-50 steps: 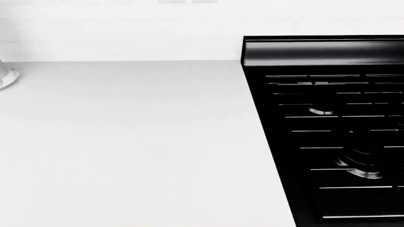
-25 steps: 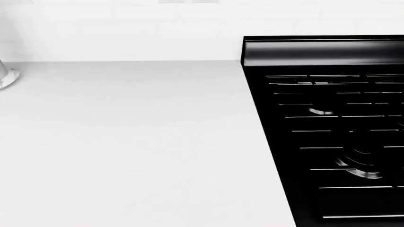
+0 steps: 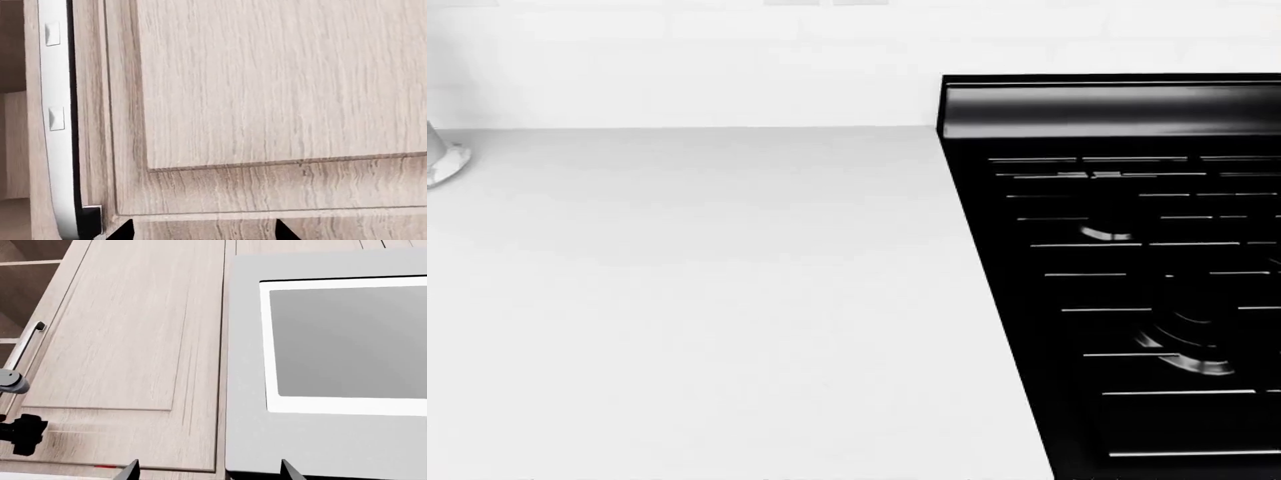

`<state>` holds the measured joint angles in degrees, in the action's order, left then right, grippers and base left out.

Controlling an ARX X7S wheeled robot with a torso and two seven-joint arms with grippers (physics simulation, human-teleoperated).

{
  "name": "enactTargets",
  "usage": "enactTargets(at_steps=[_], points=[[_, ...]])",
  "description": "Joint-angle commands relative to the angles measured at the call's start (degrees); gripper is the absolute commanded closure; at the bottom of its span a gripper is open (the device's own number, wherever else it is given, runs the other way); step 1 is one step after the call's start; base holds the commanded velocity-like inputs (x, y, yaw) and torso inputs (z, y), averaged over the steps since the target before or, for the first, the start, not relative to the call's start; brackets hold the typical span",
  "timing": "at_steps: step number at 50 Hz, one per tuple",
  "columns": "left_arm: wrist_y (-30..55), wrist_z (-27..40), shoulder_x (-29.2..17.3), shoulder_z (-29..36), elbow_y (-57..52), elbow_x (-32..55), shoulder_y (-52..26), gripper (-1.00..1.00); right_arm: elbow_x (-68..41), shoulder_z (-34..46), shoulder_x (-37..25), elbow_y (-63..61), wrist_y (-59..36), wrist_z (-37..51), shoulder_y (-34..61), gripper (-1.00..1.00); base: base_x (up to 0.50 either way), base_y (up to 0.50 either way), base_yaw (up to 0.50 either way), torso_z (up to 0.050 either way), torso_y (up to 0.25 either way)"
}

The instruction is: Pick and place the shaker into the drawer. Then close the cabinet.

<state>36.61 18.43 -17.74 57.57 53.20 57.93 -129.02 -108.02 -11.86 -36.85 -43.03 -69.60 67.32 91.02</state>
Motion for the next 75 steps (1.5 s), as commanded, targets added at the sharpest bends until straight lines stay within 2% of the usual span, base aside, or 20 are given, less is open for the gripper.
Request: enactTargets(at_steps=[1,6,13,19,25,31,42,47,52,58,62,67,75], points=[[-1.79,-5.03,2.64,-1.68,6.24,-12.90,2.49,-1.00,-0.19,0.57,-0.47,-0.34,0.89,0.23,0.54,-1.00,0.00,0.00,0.00,0.011,0.000],[-0.16,-4.20,1.24,-2.08,2.59,-12.14,2.80,-1.00,0.02,0.59,-0.54,-0.41,1.08,0.07,0.42,-1.00,0.00,0.00,0.00,0.004,0.000],[5.84,-0.21,-5.58,-4.61,-12.61,-7.79,3.81,-1.00,-0.04,0.80,-0.64,-0.54,1.40,0.05,-0.04,-1.00,0.00,0.00,0.00,0.001,0.000],[15.03,6.77,-13.65,-9.49,-31.84,0.92,4.50,-1.00,-2.94,4.51,-2.52,-0.50,-0.47,0.04,-0.12,-1.00,0.00,0.00,0.00,0.000,0.000],[22.01,13.34,-18.71,-14.72,-44.13,10.21,4.76,-1.00,-2.05,5.49,-4.89,-0.76,-1.92,1.81,-2.22,-1.00,0.00,0.00,0.00,0.000,0.000],[23.94,16.31,-20.72,-17.65,-48.45,14.74,5.21,-1.00,-1.60,5.31,-4.97,-0.76,-1.45,2.21,-3.67,-1.00,-0.36,0.01,0.00,0.000,0.000],[22.78,15.74,-21.33,-18.06,-48.69,14.35,6.53,-1.00,-1.42,5.68,-5.21,-1.00,-1.19,1.82,-4.42,-1.00,-0.50,0.01,0.00,0.000,0.000],[22.01,17.60,-22.90,-19.48,-51.49,16.28,9.79,-1.00,-0.08,5.67,-5.85,-1.98,-2.60,0.98,-6.49,-1.00,-0.50,0.01,0.00,0.000,0.000],[19.79,21.11,-25.78,-21.80,-57.70,19.91,17.13,-1.00,6.98,0.96,-4.29,-4.17,-5.17,-5.96,-14.61,-1.00,-0.03,0.00,0.00,0.000,0.000],[13.85,22.66,-28.91,-22.57,-63.27,19.20,28.69,-1.00,19.89,-2.41,-1.58,-6.11,-7.24,-16.80,-25.23,-1.00,0.00,0.00,0.00,0.000,0.000],[8.71,20.79,-29.77,-22.04,-63.91,16.21,36.06,-1.00,32.02,-0.38,-0.80,-6.74,-5.48,-25.15,-31.34,-1.00,0.00,0.00,0.00,0.000,0.000],[3.23,19.54,-30.11,-21.58,-62.92,13.33,43.72,-1.00,43.82,4.15,0.85,-4.23,1.84,-34.90,-35.77,-1.00,0.00,0.00,0.00,0.000,0.000],[0.45,20.38,-31.63,-20.61,-64.65,11.37,50.15,-1.00,51.89,7.14,1.42,-2.31,8.96,-40.63,-41.59,-1.00,0.07,0.07,0.00,0.000,0.000]])
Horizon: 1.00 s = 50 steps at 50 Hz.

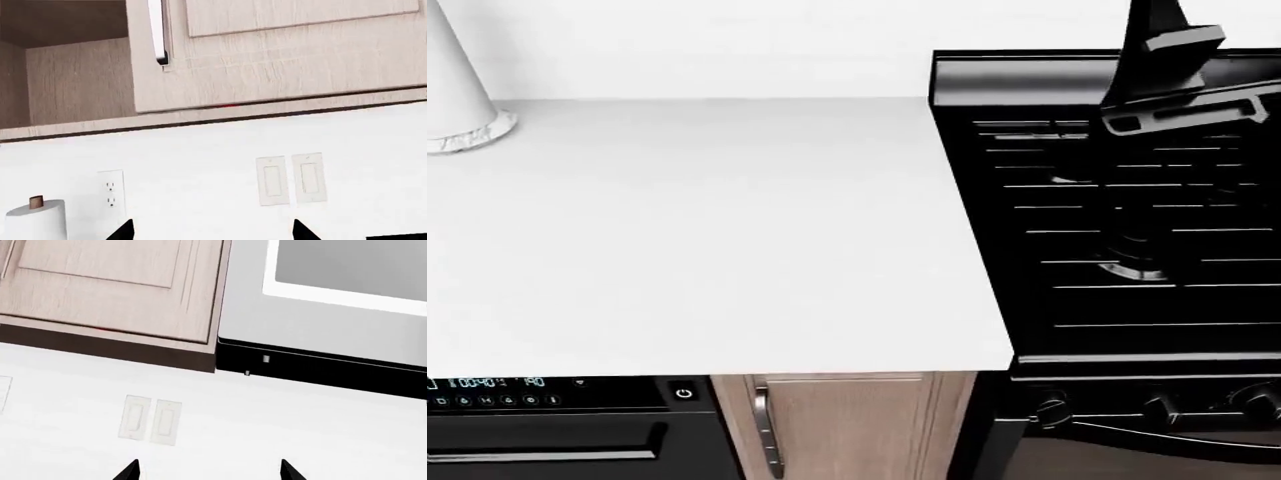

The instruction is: Pick and place the shaker into the drawer. Then close the cabinet.

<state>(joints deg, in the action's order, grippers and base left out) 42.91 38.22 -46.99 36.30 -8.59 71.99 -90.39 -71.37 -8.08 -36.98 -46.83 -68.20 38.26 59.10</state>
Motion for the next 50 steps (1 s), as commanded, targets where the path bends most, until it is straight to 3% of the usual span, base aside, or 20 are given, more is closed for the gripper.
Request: enactTargets(at_steps=[1,23,50], points=[[-5.80,0.86,-2.65,0.90,-3.30,-2.90,12.05,-1.00,15.76,3.46,1.51,1.55,8.07,-11.89,-10.24,-1.00,0.30,0.47,0.00,0.000,0.000],[-7.42,4.95,-6.45,-1.86,-9.31,1.58,16.70,-1.00,16.47,3.98,0.72,0.92,9.42,-12.40,-12.46,-1.00,0.31,0.47,0.00,0.000,0.000],[-6.35,6.39,-7.38,-3.43,-10.77,4.60,15.27,-1.00,14.37,3.06,0.00,0.03,9.17,-11.25,-12.14,-1.00,-0.04,0.50,0.00,0.000,0.000]])
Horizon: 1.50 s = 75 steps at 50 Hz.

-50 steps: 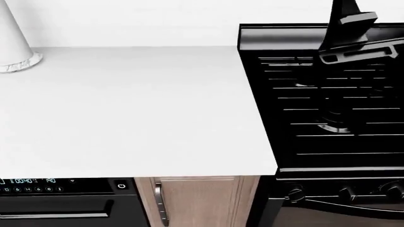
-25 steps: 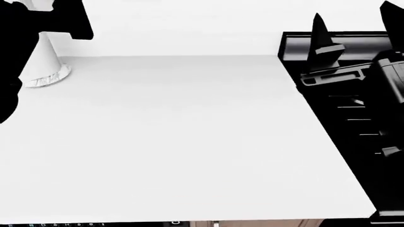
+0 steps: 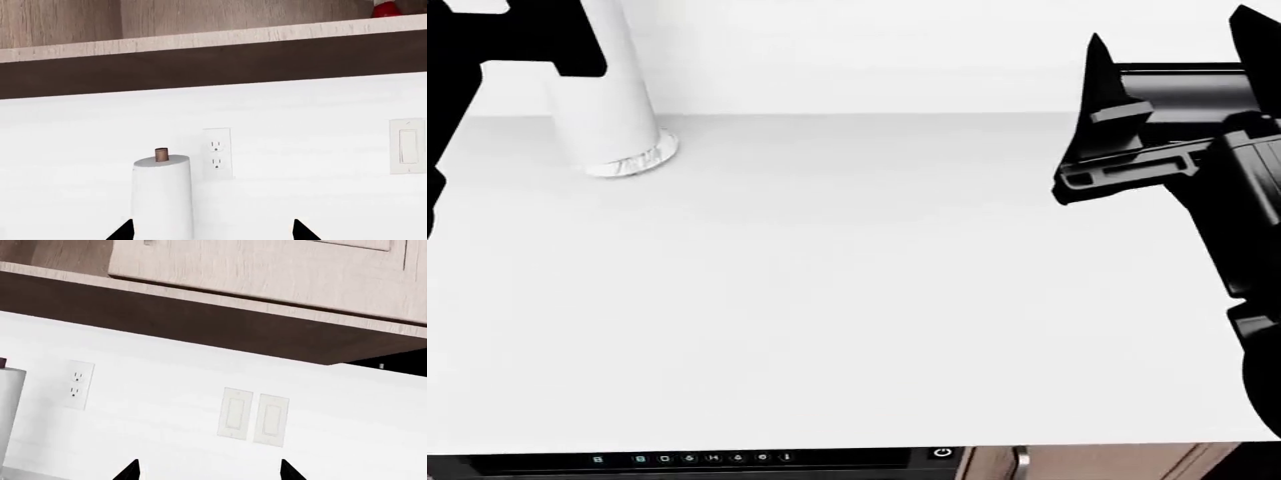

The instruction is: Pick and place the shaker into the drawer. Then close the cabinet.

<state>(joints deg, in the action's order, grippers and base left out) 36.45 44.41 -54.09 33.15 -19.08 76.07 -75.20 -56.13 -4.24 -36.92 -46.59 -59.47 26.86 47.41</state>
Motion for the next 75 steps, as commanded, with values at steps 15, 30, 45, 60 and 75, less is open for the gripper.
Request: enactTargets(at_steps=[15,30,45,60,75], points=[[-0.26,-0.01,-0.60,-0.48,-0.22,0.44,0.75,-1.00,-0.87,-0.79,0.09,-0.17,1.42,0.12,-1.17,-1.00,0.01,0.50,0.00,0.000,0.000],[-0.69,0.35,-0.93,-0.62,-0.87,0.52,1.85,-1.00,-0.97,-1.04,-0.15,-0.34,2.27,0.06,-1.93,-1.00,0.01,0.50,0.00,0.000,0.000],[-1.05,0.29,-1.50,-0.55,-1.19,0.16,3.09,-1.00,-4.75,-6.17,-1.17,3.50,6.02,-5.67,-3.84,-1.00,0.00,0.23,0.00,0.000,0.000],[-1.34,0.43,-2.31,-0.75,-1.64,0.33,4.20,-1.00,-14.62,-10.62,-0.20,6.53,5.83,-5.98,-5.19,-1.00,0.00,0.00,0.00,0.000,0.000],[-1.43,0.48,-2.41,-0.92,-2.11,0.60,4.49,-1.00,-15.79,-11.76,-0.46,5.48,6.94,-7.00,-6.15,-1.00,0.07,0.27,0.00,0.000,0.000]])
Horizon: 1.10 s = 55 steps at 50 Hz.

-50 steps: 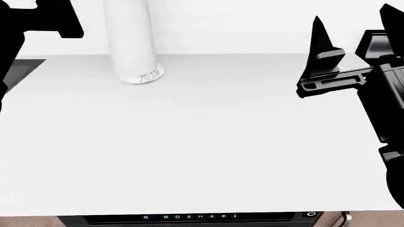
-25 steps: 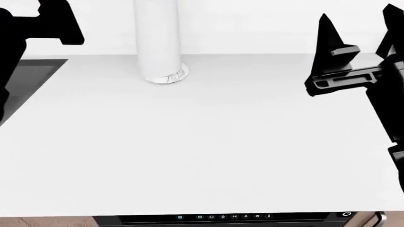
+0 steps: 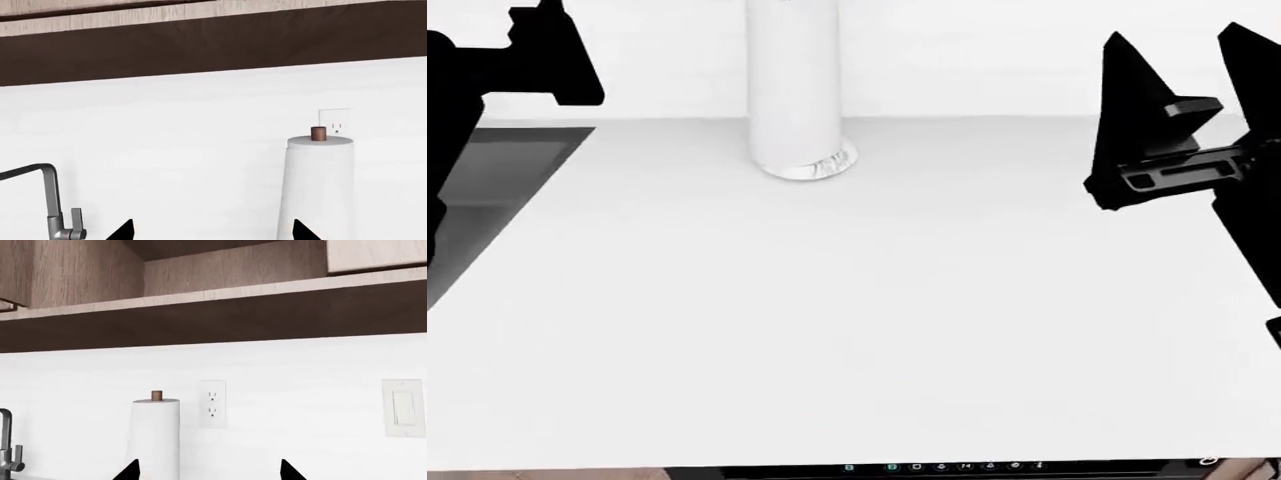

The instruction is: Pick and place the shaker into the drawer. Then close the cabinet.

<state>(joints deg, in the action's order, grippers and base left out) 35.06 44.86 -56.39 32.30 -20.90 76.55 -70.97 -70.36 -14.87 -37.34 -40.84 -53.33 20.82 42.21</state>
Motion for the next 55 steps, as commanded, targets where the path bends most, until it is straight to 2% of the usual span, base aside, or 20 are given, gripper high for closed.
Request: enactTargets(at_steps=[1,14,30,41,46,55], points=[[-0.05,0.03,-0.12,-0.09,-0.33,0.13,0.29,-1.00,-1.60,-1.13,-0.10,-0.36,0.84,-1.12,-1.04,-1.00,0.29,0.26,0.00,0.000,0.000],[-0.16,-0.03,-0.36,-0.16,-0.47,0.11,0.70,-1.00,-0.96,-0.21,-0.23,-0.44,0.99,-1.74,-1.26,-1.00,0.39,0.21,0.00,0.000,0.001],[-0.41,-0.08,-0.65,-0.23,-0.67,0.02,1.41,-1.00,0.51,1.42,-0.58,-0.11,0.23,0.01,-0.73,-1.00,0.00,0.00,0.00,0.000,0.000],[-3.17,0.71,-5.68,-2.87,-4.69,2.45,5.45,-1.00,0.07,1.72,-0.71,-0.19,0.10,0.55,-0.58,-1.00,0.00,0.00,0.00,0.000,0.000],[-5.52,0.41,-9.00,-5.65,-7.50,6.66,7.16,-1.00,0.08,2.10,-0.64,-0.02,0.05,0.74,-0.35,-1.00,0.00,0.00,0.00,0.000,0.000],[-6.94,0.07,-11.79,-8.50,-10.57,9.60,6.54,-1.00,0.05,2.53,-0.66,0.30,0.08,0.89,0.12,-1.00,0.00,0.00,0.00,0.000,0.000]])
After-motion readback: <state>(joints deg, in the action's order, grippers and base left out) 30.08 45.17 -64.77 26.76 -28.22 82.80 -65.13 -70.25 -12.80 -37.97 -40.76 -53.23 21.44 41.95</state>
